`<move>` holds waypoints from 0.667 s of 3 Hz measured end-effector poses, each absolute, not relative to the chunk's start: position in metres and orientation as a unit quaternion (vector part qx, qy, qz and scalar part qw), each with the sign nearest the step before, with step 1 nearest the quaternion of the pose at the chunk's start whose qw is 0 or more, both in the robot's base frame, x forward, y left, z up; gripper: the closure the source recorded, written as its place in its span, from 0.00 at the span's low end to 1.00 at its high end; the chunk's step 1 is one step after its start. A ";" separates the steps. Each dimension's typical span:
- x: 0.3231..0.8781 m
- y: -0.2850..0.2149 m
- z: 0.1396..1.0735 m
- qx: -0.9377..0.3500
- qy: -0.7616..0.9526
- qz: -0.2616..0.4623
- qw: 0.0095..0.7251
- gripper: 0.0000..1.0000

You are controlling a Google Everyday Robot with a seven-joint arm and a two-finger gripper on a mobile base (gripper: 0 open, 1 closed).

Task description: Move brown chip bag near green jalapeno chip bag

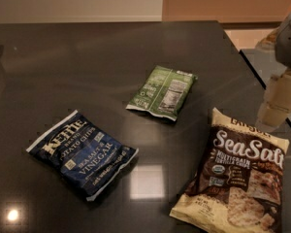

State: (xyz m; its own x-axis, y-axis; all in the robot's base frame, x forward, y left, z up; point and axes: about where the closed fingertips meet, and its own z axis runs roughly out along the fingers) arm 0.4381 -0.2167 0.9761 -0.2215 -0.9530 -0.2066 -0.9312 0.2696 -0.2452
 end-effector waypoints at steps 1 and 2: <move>0.438 -0.217 0.975 -0.605 0.780 -0.033 0.158 0.00; 0.438 -0.219 0.971 -0.611 0.777 -0.028 0.151 0.00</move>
Offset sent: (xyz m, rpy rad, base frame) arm -0.0010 -0.0059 -0.0169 -0.0053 0.0684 0.0388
